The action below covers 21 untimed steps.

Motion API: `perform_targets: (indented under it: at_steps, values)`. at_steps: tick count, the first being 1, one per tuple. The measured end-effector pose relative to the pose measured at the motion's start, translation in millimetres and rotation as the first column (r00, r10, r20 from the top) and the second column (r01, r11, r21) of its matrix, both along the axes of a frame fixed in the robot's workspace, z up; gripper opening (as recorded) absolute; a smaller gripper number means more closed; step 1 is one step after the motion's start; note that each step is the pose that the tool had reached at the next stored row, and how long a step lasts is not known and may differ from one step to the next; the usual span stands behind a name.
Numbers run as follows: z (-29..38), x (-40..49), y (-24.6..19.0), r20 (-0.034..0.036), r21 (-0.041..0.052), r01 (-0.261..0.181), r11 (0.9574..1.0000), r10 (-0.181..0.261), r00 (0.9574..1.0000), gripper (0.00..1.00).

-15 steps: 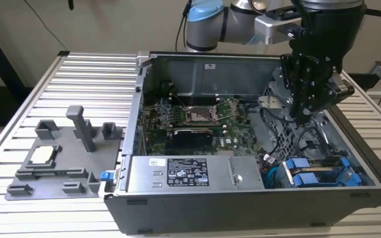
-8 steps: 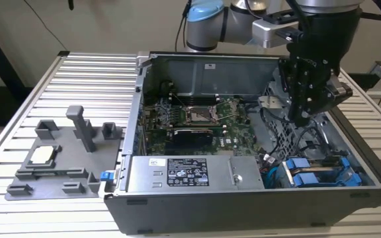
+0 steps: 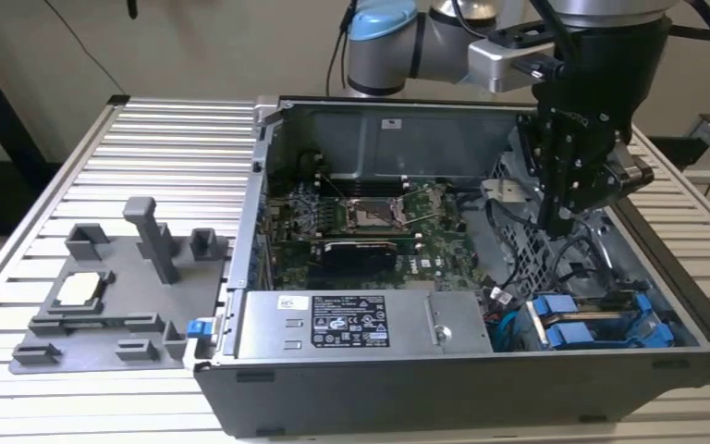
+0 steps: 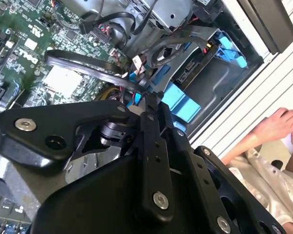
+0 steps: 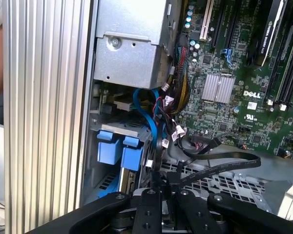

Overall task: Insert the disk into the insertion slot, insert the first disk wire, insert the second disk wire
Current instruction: 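Insert the second disk wire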

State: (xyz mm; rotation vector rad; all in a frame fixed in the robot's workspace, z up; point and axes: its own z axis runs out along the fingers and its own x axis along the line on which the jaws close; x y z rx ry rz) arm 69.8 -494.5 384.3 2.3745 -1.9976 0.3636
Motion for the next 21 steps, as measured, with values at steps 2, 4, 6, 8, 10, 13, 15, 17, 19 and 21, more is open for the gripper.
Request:
perform_targets:
  at_steps: [2,4,6,8,10,13,15,17,19,21]
  values:
    - [0.0,0.0,0.0,0.0000,0.0000,0.000,1.0000,0.000,1.0000,0.17]
    - [-0.1,-0.1,0.0,0.0001,0.0001,0.000,1.0000,0.000,1.0000,0.17]
    - [-0.2,-0.1,0.0,0.0001,-0.0002,0.000,1.0000,0.000,1.0000,0.17]
    - [-0.2,-0.1,-0.1,0.0001,-0.0008,0.000,1.0000,0.000,1.0000,0.16]
    - [-0.1,-0.1,0.0,0.0000,-0.0016,0.000,1.0000,0.000,1.0000,0.16]
    - [-0.1,-0.1,0.0,0.0000,-0.0024,0.000,1.0000,0.000,1.0000,0.16]
    - [-0.2,-0.1,-0.9,0.0001,-0.0025,0.000,1.0000,0.000,1.0000,0.16]
    - [-0.4,0.4,-5.4,-0.0014,-0.0024,0.000,1.0000,0.000,1.0000,0.16]
    - [-0.6,1.5,-11.7,-0.0039,-0.0024,0.000,1.0000,0.000,1.0000,0.16]
    - [-0.8,2.9,-18.2,-0.0064,-0.0023,0.000,1.0000,0.000,1.0000,0.16]
